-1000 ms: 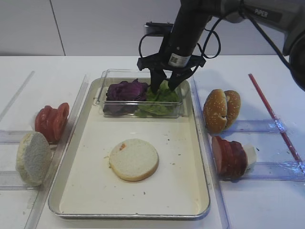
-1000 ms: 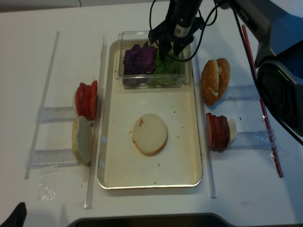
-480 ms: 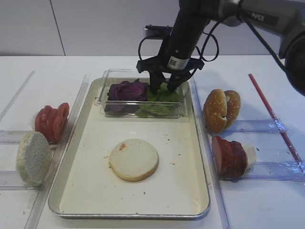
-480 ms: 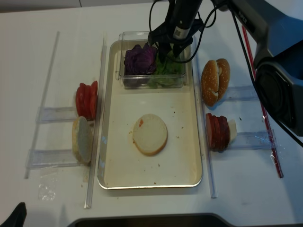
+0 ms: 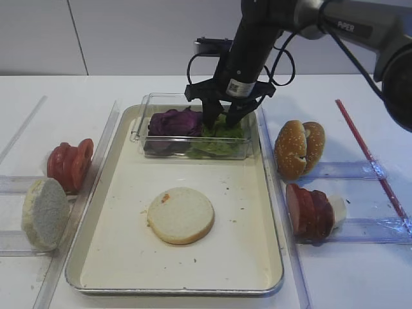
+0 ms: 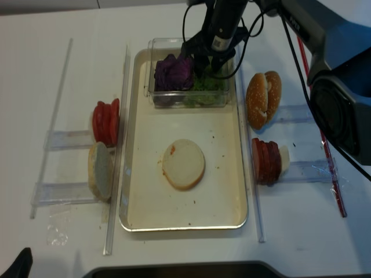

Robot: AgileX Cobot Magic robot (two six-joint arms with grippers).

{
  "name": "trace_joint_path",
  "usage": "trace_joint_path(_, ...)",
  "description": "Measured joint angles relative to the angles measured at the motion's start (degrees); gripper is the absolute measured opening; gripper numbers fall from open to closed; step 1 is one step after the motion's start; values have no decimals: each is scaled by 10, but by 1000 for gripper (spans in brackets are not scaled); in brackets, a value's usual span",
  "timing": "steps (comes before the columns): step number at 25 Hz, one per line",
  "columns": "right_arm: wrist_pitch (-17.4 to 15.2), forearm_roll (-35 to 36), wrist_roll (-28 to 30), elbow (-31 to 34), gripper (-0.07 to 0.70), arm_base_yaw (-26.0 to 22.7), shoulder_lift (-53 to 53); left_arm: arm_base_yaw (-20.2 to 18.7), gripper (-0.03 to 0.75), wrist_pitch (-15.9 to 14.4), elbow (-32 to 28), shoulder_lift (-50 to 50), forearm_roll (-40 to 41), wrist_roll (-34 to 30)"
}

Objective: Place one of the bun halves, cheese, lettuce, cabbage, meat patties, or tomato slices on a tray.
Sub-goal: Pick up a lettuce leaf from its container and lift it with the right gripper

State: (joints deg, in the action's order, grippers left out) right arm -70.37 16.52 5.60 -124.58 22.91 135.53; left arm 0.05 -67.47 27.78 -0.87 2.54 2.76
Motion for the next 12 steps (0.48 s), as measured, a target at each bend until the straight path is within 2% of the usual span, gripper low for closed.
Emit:
trace_joint_path(4,2,5,0,-1,370,1,8,0,645,0,0,0,0,0)
trace_joint_path(12,3,4,0,-1,330,2,9,0,645,0,0,0,0,0)
